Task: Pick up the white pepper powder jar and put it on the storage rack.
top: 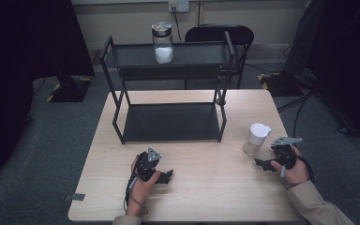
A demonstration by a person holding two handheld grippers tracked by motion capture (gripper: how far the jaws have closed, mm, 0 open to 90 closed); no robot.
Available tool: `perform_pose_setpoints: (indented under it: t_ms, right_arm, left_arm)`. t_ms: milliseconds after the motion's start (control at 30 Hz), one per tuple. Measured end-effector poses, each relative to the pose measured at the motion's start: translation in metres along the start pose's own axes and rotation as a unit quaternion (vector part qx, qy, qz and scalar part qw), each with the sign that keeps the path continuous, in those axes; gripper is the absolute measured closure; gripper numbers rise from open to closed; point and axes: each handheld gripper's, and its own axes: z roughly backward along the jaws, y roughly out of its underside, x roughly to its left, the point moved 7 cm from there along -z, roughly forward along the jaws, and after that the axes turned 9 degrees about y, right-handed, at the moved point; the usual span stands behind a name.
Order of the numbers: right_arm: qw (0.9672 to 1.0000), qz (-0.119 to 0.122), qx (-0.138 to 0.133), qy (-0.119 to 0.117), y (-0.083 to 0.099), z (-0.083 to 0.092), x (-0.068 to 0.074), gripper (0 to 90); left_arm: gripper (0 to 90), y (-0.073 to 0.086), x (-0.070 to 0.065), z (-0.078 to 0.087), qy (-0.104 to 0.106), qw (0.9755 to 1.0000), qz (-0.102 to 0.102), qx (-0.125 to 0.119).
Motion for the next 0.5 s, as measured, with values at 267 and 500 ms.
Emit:
perform_pose_setpoints:
  t_ms: [267, 500]
  right_arm:
    - [0.9994, -0.013, -0.031, -0.003, -0.010, 0.006, 0.002, 1.1]
    - [0.9986, -0.022, -0.048, -0.003, -0.022, 0.004, 0.011, 1.9]
  left_arm:
    - [0.0, 0.000, 0.000, 0.000, 0.000, 1.0000, 0.000, 0.000]
    - [0.0, 0.000, 0.000, 0.000, 0.000, 1.0000, 0.000, 0.000]
